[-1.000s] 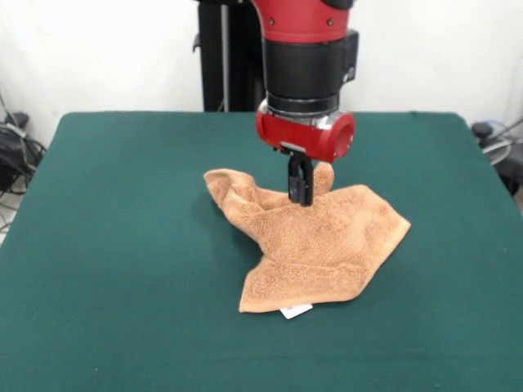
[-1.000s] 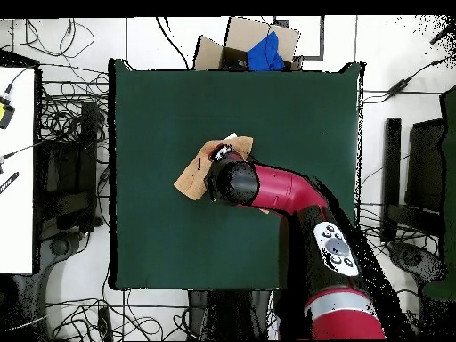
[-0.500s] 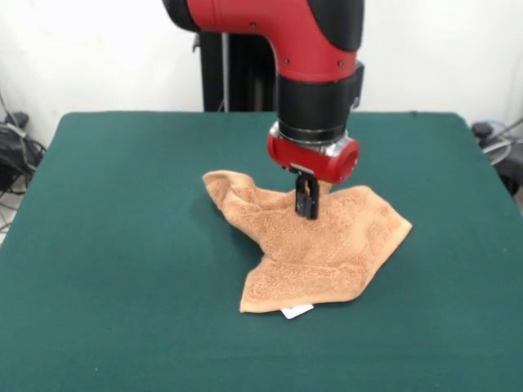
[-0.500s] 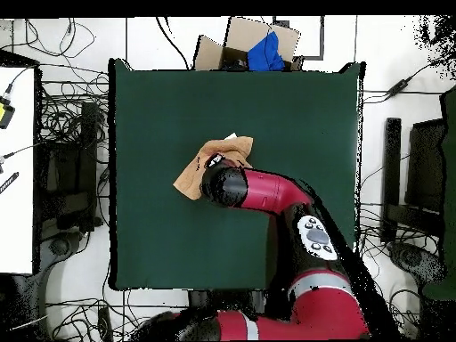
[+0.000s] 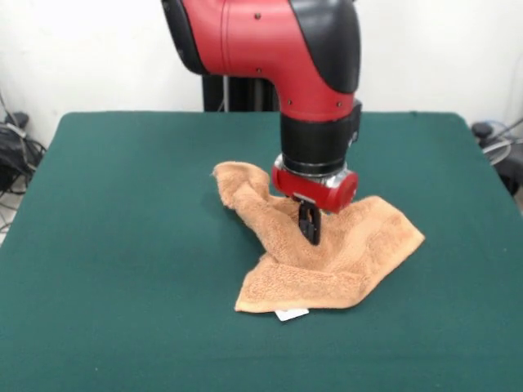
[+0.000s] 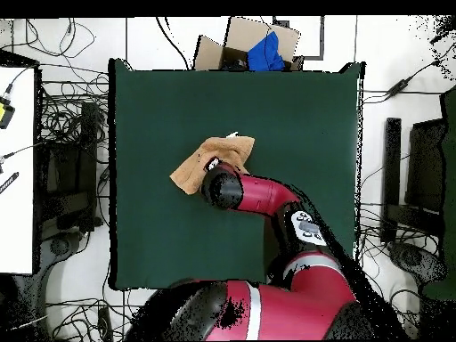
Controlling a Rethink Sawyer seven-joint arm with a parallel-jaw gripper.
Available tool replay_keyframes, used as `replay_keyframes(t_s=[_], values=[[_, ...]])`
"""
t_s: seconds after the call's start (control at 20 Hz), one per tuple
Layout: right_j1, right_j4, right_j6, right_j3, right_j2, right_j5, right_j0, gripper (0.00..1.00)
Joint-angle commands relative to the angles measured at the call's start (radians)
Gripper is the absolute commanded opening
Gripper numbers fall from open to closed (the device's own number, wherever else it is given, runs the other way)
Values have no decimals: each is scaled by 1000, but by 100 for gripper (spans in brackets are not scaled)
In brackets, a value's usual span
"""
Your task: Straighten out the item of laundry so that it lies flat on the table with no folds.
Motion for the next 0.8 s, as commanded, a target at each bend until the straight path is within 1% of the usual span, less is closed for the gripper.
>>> replay_keyframes(t_s=[0.05, 0.25, 0.35, 0.5, 0.8], values=[[145, 41, 144, 3, 35, -38, 11, 0], [175, 77, 175, 42, 73, -67, 5, 0], [177, 106, 207, 57, 59, -83, 35, 0], [179, 143, 242, 83, 66, -109, 52, 0], [204, 212, 283, 140, 141, -160, 31, 0]])
